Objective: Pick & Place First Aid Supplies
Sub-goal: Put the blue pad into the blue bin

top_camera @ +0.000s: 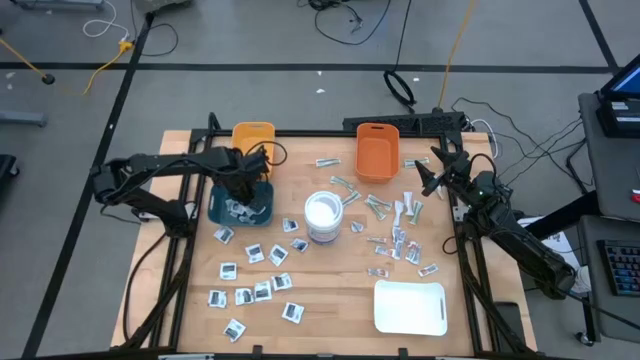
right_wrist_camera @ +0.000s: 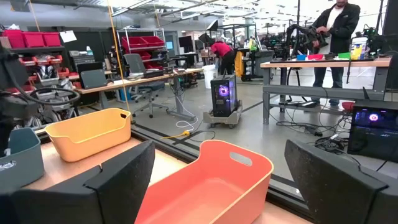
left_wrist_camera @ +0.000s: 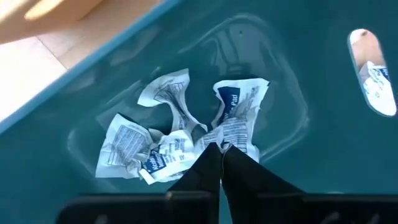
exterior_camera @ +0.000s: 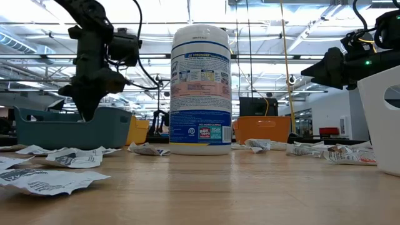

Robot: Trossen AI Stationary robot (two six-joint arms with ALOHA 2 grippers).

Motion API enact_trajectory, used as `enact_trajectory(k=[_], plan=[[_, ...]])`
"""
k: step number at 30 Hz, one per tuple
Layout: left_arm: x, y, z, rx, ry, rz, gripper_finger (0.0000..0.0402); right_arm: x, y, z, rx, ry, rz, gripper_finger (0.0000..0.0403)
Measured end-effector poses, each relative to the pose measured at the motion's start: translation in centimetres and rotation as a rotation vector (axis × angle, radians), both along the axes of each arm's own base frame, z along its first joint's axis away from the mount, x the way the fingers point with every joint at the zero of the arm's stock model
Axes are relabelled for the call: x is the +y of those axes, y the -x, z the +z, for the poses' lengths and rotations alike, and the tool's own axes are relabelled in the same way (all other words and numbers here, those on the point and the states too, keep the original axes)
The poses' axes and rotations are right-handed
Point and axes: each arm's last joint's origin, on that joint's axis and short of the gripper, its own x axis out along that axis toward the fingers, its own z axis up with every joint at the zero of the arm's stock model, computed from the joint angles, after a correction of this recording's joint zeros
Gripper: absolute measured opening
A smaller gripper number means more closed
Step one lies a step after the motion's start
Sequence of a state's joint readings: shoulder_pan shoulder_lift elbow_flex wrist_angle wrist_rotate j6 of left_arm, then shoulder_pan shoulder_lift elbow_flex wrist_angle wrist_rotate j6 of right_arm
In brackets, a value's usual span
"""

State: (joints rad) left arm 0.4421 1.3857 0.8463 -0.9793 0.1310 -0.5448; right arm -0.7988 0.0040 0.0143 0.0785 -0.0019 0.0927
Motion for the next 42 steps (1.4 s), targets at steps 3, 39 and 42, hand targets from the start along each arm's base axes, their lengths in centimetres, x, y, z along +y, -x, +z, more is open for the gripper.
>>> enact_trajectory(k=[3, 39, 42], plan=[[-0.1, -0.1, 0.1, 0.003, 0.001, 0.001, 0.0043, 0.0, 0.0, 0.0, 0.0, 0.0, 0.0, 0.0357], [-3.6, -10.3, 7.2, -0.117, -0.1, -1.122, 0.0311, 0.0, 0.0, 0.0, 0.0, 0.0, 0.0, 0.0357], [-3.7, -11.3, 7.5, -0.134, -0.116, -1.116, 0.0311, 0.0, 0.0, 0.0, 0.0, 0.0, 0.0, 0.0357]])
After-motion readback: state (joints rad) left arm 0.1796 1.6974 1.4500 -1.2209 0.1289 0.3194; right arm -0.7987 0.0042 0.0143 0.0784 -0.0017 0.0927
